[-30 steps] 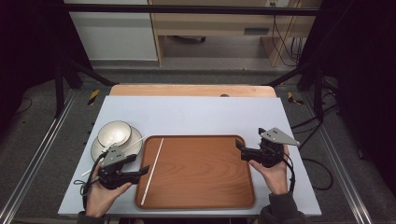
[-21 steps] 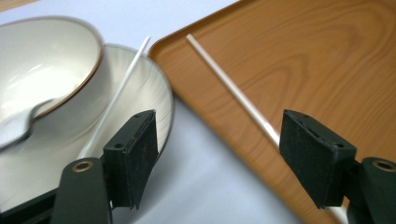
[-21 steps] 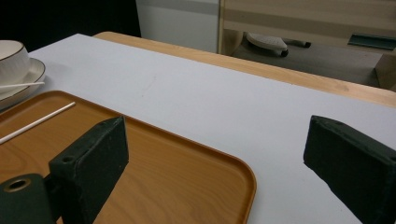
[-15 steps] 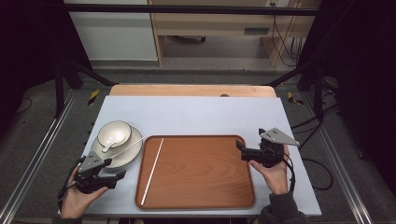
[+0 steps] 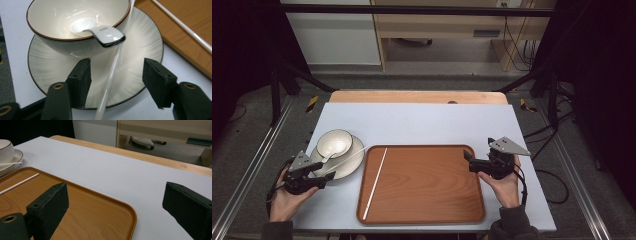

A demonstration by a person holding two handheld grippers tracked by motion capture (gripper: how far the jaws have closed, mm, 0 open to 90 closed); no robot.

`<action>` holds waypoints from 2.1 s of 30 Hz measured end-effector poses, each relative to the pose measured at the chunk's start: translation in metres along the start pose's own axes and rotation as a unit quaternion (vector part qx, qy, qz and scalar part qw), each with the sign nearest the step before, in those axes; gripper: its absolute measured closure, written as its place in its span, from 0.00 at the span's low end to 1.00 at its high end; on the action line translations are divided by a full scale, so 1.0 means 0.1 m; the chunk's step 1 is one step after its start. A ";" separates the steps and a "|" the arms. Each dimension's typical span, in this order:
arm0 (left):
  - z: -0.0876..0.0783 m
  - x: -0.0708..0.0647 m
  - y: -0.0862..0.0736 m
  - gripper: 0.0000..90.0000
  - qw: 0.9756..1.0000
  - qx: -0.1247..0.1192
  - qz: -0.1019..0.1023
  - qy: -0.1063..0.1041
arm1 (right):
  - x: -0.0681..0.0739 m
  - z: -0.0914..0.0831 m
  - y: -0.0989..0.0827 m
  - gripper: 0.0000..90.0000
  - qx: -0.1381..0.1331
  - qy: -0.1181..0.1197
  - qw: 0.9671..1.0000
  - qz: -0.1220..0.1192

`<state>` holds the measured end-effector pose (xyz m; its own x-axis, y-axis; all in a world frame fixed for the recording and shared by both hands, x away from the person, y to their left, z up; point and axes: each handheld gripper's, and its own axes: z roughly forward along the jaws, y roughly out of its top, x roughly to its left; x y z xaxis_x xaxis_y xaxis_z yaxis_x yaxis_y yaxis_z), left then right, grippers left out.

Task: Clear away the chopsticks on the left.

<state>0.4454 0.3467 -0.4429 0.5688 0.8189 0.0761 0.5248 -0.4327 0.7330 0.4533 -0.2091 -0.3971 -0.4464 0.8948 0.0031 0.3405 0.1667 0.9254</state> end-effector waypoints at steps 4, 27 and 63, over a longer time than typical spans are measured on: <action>0.08 0.05 0.01 0.55 1.000 0.018 0.014 0.002 | 0.01 0.01 0.00 0.08 0.002 0.000 1.000 -0.001; 0.15 -0.02 0.04 0.93 0.997 0.045 0.054 -0.023 | 0.01 0.02 -0.01 0.07 0.003 0.001 1.000 -0.002; -0.14 -0.84 0.33 0.93 0.999 -0.036 0.008 0.007 | 0.00 -0.02 0.01 0.07 0.000 0.004 1.000 -0.003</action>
<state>0.4057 0.2690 -0.4157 0.5675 0.8175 0.0983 0.4675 -0.4182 0.7788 0.4518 -0.2096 -0.3956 -0.4544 0.8908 0.0010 0.3386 0.1717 0.9251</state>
